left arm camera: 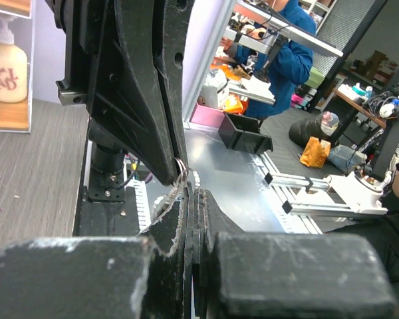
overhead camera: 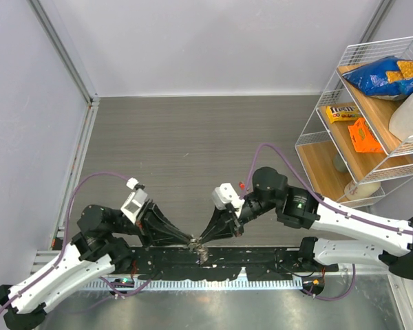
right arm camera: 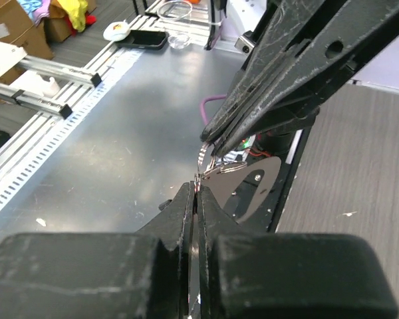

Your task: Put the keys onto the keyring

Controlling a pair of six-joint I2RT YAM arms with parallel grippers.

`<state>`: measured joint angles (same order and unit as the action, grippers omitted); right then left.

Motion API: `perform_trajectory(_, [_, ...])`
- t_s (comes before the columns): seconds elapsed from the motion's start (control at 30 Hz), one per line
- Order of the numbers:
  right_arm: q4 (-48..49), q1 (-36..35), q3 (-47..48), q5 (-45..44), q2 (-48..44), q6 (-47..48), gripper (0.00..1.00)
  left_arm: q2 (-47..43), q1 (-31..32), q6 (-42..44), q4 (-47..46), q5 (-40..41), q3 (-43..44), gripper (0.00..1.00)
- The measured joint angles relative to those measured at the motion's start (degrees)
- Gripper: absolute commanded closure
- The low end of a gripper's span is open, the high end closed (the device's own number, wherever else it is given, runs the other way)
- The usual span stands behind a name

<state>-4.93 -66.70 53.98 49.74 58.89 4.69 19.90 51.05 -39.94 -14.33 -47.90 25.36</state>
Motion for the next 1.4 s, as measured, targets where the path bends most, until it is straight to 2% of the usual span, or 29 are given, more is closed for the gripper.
perform_trajectory(0.23, [4.04, 0.00, -2.91, -4.26, -5.57, -4.63, 0.94, -4.24, 0.00, 0.07, -0.59, 0.35, 0.00, 1.00])
perform_trajectory(0.63, [15.82, -0.22, -7.78, -9.88, -7.04, -13.62, 0.94, -5.90, 0.00, -0.11, -2.05, 0.96, 0.00, 0.99])
perform_trajectory(0.73, [17.62, -0.66, -8.02, -11.63, -7.06, -14.45, 0.94, -4.70, 0.00, -0.13, -2.78, 1.60, 0.00, 0.89])
perform_trajectory(0.8, [18.25, -1.05, -8.04, -13.14, -7.19, -14.75, 0.94, -3.39, 0.00, -0.20, -2.80, 2.23, 0.00, 0.78])
perform_trajectory(0.93, [18.71, -1.73, -8.04, -15.34, -7.52, -15.10, 0.94, -1.73, 0.00, -0.26, -2.67, 4.63, 0.00, 0.66])
perform_trajectory(1.17, [18.40, -2.54, -8.04, -18.08, -8.44, -14.95, 0.94, -1.79, 0.00, 0.15, -2.67, 8.26, 0.09, 0.59])
perform_trajectory(1.4, [16.85, -2.75, -8.04, -20.98, -9.42, -14.99, 0.94, -0.17, 0.00, 0.44, -3.02, 9.11, 1.33, 0.57])
